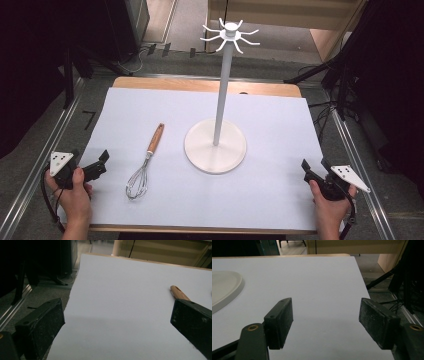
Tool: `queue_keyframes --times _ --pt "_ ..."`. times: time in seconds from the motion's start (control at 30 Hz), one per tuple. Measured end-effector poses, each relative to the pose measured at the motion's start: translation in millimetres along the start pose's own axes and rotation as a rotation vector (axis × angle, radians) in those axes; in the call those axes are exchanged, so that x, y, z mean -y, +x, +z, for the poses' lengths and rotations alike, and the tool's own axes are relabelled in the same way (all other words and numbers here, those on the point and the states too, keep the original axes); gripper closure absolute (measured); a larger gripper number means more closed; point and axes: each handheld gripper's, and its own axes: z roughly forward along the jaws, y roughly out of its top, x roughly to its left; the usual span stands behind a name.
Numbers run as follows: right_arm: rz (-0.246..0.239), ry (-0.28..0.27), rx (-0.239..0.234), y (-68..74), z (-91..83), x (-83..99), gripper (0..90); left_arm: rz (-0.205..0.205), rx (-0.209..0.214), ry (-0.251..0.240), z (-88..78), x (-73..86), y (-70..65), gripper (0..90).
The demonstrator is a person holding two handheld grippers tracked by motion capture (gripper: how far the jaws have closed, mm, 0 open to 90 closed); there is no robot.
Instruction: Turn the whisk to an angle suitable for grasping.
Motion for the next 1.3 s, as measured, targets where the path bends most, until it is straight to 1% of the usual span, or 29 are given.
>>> queue_keyframes --times 0.1,0.2,0.23,0.27,0.33,0.4,0.43,0.5,0.53,0.57,0.6,0.63,0.7,0.73,0.77,0.8,0.87,0.9,0.93,1.0,1.07,1.1,1.13,1.17,1.2,1.23,1.27,1.3 --pt "-0.008 -0.003 -0.008 1.0 -0.5 0.3 34.1 0.009 0.001 0.005 0.0 -0.5 -0.6 0.0" --pt "-0.016 -0.014 -0.021 1.4 -1.9 0.8 39.9 0.007 -0.006 0.005 -0.6 -1.5 0.2 0.0" --pt "-0.009 -0.018 -0.03 1.1 -2.2 0.9 43.1 0.005 -0.006 0.009 -0.8 -2.2 0.9 0.0" --pt "0.003 -0.017 -0.049 0.3 -2.2 1.1 44.7 -0.002 -0.004 0.012 -0.6 -2.7 1.6 0.0" --pt "0.022 -0.01 -0.077 -0.2 -1.3 1.1 47.1 -0.002 0.0 0.028 -0.2 -3.8 2.0 0.0" --pt "0.02 -0.006 -0.08 0.7 -0.5 1.0 50.6 -0.001 0.009 0.046 0.9 -5.1 1.9 0.0" --pt "0.02 -0.001 -0.083 1.9 0.0 0.9 51.6 0.0 0.017 0.051 1.0 -5.8 1.6 0.8" --pt "0.0 0.011 -0.094 4.5 1.2 0.7 53.0 0.0 0.02 0.047 1.4 -6.8 0.4 7.4" --pt "-0.012 0.014 -0.099 5.8 1.9 0.8 53.3 0.009 0.039 0.056 2.0 -10.4 -3.6 8.9" --pt "-0.017 0.019 -0.101 7.6 2.2 0.7 53.7 0.013 0.049 0.061 2.4 -12.8 -5.9 11.7" --pt "-0.029 0.022 -0.105 8.5 2.7 0.6 53.9 0.015 0.043 0.07 2.8 -15.6 -8.9 15.3" --pt "-0.031 0.026 -0.104 9.6 3.0 0.7 54.1 0.013 0.042 0.075 3.4 -18.7 -12.1 15.9" --pt "-0.039 0.031 -0.102 10.3 3.8 0.4 54.6 0.008 0.071 0.095 4.0 -25.9 -16.0 15.6" --pt "-0.038 0.035 -0.1 10.7 4.1 0.4 55.0 0.024 0.084 0.109 4.9 -28.9 -18.5 16.2" --pt "-0.038 0.035 -0.101 10.7 3.9 0.3 55.9 0.024 0.084 0.109 4.9 -28.9 -18.5 17.2" --pt "-0.038 0.031 -0.102 10.4 4.0 0.3 56.1 0.055 0.099 0.153 8.0 -32.8 -23.5 23.5" --pt "-0.035 0.03 -0.104 10.1 3.9 0.4 56.3 0.073 0.136 0.192 11.6 -34.5 -26.5 35.9" --pt "-0.032 0.031 -0.103 9.9 3.9 0.4 56.5 0.077 0.146 0.205 13.6 -34.6 -27.5 40.1" --pt "-0.027 0.033 -0.105 9.7 3.8 0.3 56.7 0.084 0.147 0.218 15.5 -34.8 -28.5 44.2" --pt "-0.021 0.032 -0.111 9.0 3.9 0.4 57.1 0.104 0.176 0.237 18.5 -35.6 -30.4 56.0" --pt "-0.012 0.034 -0.118 8.2 4.3 0.3 57.3 0.136 0.186 0.282 21.6 -38.3 -33.3 67.0" --pt "-0.008 0.035 -0.123 8.0 4.3 0.3 57.3 0.136 0.186 0.282 21.6 -38.3 -33.3 71.4" --pt "-0.006 0.037 -0.123 7.9 4.4 0.3 57.3 0.15 0.211 0.332 25.2 -42.0 -36.1 76.7" --pt "-0.005 0.039 -0.124 7.9 4.5 0.2 57.1 0.159 0.222 0.355 27.0 -43.8 -37.4 80.9" --pt "-0.005 0.039 -0.124 7.9 4.5 0.2 57.1 0.159 0.222 0.355 27.0 -43.8 -37.4 84.9" --pt "-0.005 0.041 -0.124 7.7 4.7 0.2 56.8 0.165 0.25 0.382 29.3 -46.1 -39.0 84.9" --pt "-0.001 0.044 -0.123 7.6 4.9 0.1 56.6 0.17 0.286 0.414 32.6 -48.7 -41.0 90.0" --pt "0.0 0.045 -0.123 7.5 5.0 0.1 56.5 0.17 0.286 0.414 32.6 -48.7 -41.0 90.0"
